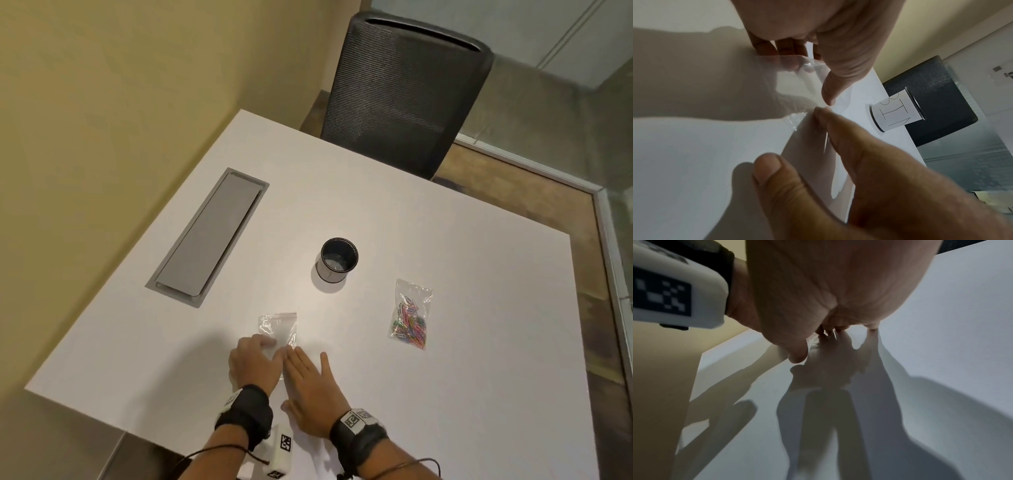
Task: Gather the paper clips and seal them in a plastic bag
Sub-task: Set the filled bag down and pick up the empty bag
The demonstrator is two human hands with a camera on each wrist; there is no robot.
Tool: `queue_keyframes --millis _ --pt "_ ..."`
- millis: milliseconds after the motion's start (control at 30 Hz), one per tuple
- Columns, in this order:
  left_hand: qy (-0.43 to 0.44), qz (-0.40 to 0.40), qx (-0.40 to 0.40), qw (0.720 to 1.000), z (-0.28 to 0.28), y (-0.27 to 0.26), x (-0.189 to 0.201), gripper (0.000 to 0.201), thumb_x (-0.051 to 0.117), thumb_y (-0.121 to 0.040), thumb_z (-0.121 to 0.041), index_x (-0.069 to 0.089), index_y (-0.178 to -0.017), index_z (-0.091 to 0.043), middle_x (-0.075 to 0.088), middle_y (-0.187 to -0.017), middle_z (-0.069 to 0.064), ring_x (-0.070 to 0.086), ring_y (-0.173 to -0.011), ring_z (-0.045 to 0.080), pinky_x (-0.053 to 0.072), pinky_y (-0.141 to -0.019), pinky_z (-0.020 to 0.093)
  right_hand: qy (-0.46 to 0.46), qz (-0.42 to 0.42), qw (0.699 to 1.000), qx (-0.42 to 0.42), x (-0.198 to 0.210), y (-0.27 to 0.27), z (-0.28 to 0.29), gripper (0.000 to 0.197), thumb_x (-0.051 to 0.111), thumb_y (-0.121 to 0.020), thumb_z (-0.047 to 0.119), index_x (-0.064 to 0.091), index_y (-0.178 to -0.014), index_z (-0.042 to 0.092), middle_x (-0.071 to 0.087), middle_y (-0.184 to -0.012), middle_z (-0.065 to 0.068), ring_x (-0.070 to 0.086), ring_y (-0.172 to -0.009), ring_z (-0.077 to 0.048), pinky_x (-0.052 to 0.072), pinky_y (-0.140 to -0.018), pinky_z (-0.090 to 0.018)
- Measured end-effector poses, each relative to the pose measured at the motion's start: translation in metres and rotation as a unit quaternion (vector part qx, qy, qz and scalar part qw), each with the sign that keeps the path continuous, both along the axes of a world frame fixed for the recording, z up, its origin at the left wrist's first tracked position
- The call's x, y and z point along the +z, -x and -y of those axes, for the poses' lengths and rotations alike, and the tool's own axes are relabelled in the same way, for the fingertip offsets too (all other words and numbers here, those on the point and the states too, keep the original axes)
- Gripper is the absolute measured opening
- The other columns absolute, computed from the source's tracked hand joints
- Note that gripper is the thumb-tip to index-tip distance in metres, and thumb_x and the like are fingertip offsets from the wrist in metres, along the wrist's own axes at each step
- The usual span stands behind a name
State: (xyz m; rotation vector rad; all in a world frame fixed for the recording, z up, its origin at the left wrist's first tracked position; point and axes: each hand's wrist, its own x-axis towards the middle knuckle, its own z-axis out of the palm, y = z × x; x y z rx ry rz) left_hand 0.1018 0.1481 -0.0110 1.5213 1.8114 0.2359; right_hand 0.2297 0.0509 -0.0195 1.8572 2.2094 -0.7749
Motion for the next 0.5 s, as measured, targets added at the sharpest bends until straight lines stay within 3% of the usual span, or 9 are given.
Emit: queue_keyframes --millis 67,167,233,300,367,433,500 --pt "0.008 0.033 0.002 0.999 -0.001 0.0 0.001 0.01 0.081 -0.091 -0.032 0.072 -0.096 -0.033 0.076 -0.102 -0.008 0.072 -0.1 0.023 0.061 -0.089 0.04 0.004 -0.006 1.0 -0.003 -0.002 -0.001 0.0 0.089 0.052 -0.102 0.047 0.004 -0.168 0.012 0.0 -0.179 -0.008 0.001 -0.167 -0.029 0.006 -0.125 -0.073" --pt "0.046 0.108 0.021 0.993 0.0 0.005 -0.001 0.015 0.077 -0.096 -0.025 0.066 -0.095 -0.036 0.078 -0.095 -0.012 0.077 -0.096 0.02 0.065 -0.091 0.046 -0.008 -0.034 0.999 -0.026 0.005 -0.005 -0.004 0.082 0.055 -0.101 0.047 0.018 -0.166 0.014 0.013 -0.178 -0.007 0.012 -0.165 -0.027 0.013 -0.127 -0.07" --pt "0.068 0.173 0.049 0.981 0.0 0.009 0.004 0.02 0.077 -0.093 -0.023 0.069 -0.097 -0.04 0.08 -0.089 -0.01 0.079 -0.091 0.018 0.067 -0.089 0.051 -0.02 -0.139 0.981 -0.134 0.014 -0.009 -0.006 0.075 0.059 -0.101 0.042 0.029 -0.165 0.017 0.029 -0.174 -0.002 0.028 -0.16 -0.021 0.025 -0.13 -0.053" --pt "0.079 0.238 0.078 0.965 0.0 0.007 0.017 0.023 0.077 -0.088 -0.021 0.072 -0.099 -0.041 0.082 -0.09 -0.009 0.081 -0.088 0.02 0.066 -0.09 0.054 -0.022 -0.279 0.909 -0.309 0.024 -0.015 -0.007 0.071 0.067 -0.099 0.031 0.036 -0.162 0.022 0.047 -0.163 0.004 0.049 -0.145 -0.013 0.04 -0.123 -0.035" --pt "0.073 0.29 0.099 0.949 0.0 0.001 0.035 0.024 0.08 -0.087 -0.015 0.073 -0.103 -0.032 0.083 -0.096 -0.003 0.082 -0.082 0.016 0.066 -0.091 0.052 -0.02 -0.365 0.815 -0.45 0.037 -0.021 -0.009 0.061 0.072 -0.097 0.027 0.045 -0.151 0.027 0.058 -0.15 0.005 0.064 -0.126 -0.01 0.052 -0.11 -0.033" --pt "0.067 0.329 0.097 0.937 0.003 -0.006 0.049 0.029 0.081 -0.091 -0.002 0.069 -0.112 -0.018 0.082 -0.099 0.005 0.08 -0.075 0.008 0.067 -0.082 0.037 -0.023 -0.418 0.741 -0.525 0.055 -0.028 -0.01 0.043 0.075 -0.095 0.023 0.052 -0.132 0.026 0.064 -0.135 0.0 0.07 -0.102 -0.009 0.06 -0.095 -0.034" --pt "0.069 0.365 0.09 0.924 0.009 -0.016 0.069 0.036 0.08 -0.092 0.003 0.065 -0.119 -0.015 0.08 -0.101 0.011 0.08 -0.081 0.012 0.063 -0.07 0.02 -0.036 -0.452 0.702 -0.549 0.076 -0.037 -0.008 0.032 0.075 -0.097 0.018 0.054 -0.121 0.022 0.071 -0.119 -0.007 0.069 -0.086 -0.008 0.06 -0.081 -0.029"
